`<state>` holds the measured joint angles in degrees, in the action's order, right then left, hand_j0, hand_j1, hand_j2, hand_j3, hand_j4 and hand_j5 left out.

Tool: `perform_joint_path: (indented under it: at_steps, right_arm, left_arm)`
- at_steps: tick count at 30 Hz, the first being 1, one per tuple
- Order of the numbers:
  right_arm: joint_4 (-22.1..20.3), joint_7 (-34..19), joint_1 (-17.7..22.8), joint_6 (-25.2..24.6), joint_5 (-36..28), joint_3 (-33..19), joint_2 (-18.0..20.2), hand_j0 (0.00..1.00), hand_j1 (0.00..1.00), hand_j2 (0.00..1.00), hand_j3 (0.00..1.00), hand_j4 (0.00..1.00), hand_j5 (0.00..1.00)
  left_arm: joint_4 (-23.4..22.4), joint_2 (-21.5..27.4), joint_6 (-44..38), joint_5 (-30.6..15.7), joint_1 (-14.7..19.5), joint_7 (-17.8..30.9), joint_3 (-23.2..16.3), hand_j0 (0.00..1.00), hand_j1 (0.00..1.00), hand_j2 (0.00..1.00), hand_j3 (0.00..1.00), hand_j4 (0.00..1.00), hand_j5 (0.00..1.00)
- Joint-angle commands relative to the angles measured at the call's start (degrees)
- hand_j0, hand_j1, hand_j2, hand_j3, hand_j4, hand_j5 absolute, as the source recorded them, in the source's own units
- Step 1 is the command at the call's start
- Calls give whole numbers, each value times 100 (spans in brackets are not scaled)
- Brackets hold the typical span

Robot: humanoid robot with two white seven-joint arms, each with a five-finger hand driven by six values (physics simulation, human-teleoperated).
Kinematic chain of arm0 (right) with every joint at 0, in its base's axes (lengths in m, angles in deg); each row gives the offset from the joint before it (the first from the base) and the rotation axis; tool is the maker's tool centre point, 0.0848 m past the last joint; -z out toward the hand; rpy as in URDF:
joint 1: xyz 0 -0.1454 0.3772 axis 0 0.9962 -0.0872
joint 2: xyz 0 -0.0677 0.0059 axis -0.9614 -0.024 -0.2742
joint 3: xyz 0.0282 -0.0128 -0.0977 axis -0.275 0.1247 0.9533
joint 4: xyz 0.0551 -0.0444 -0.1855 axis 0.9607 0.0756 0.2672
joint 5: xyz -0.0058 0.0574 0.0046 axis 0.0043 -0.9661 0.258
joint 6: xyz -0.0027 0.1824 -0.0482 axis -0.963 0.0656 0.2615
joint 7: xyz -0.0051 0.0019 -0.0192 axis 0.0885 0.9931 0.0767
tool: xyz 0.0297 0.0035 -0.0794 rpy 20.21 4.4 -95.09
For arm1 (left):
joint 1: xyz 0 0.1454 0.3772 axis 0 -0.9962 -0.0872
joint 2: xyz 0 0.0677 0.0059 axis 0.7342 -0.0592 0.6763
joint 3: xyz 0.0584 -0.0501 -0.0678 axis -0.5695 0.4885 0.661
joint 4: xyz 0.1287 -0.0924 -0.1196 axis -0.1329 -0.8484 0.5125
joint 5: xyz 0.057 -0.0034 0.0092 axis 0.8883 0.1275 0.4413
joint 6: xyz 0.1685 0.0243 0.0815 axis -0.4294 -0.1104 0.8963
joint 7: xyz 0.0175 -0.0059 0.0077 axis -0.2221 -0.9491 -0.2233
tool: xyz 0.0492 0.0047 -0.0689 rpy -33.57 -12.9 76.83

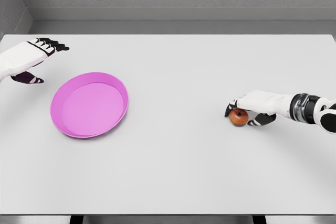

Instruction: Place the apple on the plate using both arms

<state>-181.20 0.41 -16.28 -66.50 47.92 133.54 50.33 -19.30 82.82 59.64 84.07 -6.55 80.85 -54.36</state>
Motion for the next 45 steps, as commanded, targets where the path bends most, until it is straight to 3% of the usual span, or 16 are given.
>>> perform_joint_path:
  at_steps: [1, 5, 25, 45]
  right_arm:
    - [-1, 0, 0, -1, -7, 6, 5, 59, 59, 59, 59, 59, 59]
    - [-1, 0, 0, -1, -7, 23, 5, 52, 52, 52, 52, 52, 52]
    - [-177, 0, -88, -1, -16, -267, -21, 52, 52, 52, 52, 52, 52]
    - [-203, 0, -475, 193, -33, -214, -1014, 52, 52, 52, 52, 52, 52]
  left_arm:
    - [1, 16, -1, -37, 0, -5, 12, 100, 100, 100, 100, 100, 100]
    - [1, 16, -1, -37, 9, -5, 12, 100, 100, 100, 100, 100, 100]
    - [1, 69, -1, -64, 17, -5, 30, 100, 100, 100, 100, 100, 100]
    - [10, 60, -1, -55, 9, -5, 38, 100, 100, 100, 100, 100, 100]
